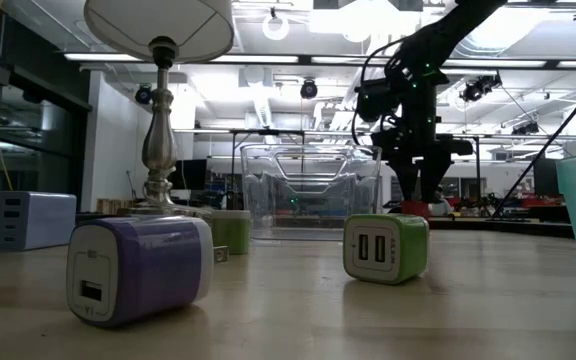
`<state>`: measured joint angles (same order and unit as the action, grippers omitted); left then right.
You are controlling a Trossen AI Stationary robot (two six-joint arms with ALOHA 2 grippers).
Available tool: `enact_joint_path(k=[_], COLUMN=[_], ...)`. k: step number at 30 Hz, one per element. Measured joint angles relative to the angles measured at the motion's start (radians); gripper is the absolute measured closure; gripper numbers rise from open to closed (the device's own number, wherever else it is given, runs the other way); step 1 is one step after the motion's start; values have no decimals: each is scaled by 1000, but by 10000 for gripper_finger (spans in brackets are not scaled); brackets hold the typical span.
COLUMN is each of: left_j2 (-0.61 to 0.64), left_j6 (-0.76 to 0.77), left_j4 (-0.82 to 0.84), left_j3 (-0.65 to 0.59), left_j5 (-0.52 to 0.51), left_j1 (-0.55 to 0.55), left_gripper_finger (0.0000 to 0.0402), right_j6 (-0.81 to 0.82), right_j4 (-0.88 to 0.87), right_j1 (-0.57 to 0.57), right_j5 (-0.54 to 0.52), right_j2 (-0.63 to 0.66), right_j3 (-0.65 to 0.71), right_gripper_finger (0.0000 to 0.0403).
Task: Pick & Place Office items
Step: Put the red charger adapter into the transparent bin
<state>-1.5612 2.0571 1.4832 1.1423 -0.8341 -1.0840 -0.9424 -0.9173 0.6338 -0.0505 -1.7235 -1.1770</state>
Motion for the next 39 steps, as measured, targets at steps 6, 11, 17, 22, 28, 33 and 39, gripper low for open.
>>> enact_joint_path(k=[6,11,17,22,28,33,39], left_j2=[0,0,0,0,0,0,0], left_j6=[0,0,0,0,0,0,0], left_j4=[0,0,0,0,0,0,0], left_j3=[0,0,0,0,0,0,0], left_j5=[0,0,0,0,0,0,0], left_j1=[0,0,0,0,0,0,0], left_gripper_finger=[170,170,170,170,170,170,170], right_j6=[0,-3,-4,-4,-4,-4,-1], right_j4=[6,10,10,10,35,62,91], right_j1=[0,0,0,1,1,3,3], right_j5=[6,25,42,63,78,74,57], right_j2=[1,1,1,1,0,-2,-2], right_j3=[0,0,0,0,23,71,72], right_gripper_finger=[208,208,208,208,208,208,209])
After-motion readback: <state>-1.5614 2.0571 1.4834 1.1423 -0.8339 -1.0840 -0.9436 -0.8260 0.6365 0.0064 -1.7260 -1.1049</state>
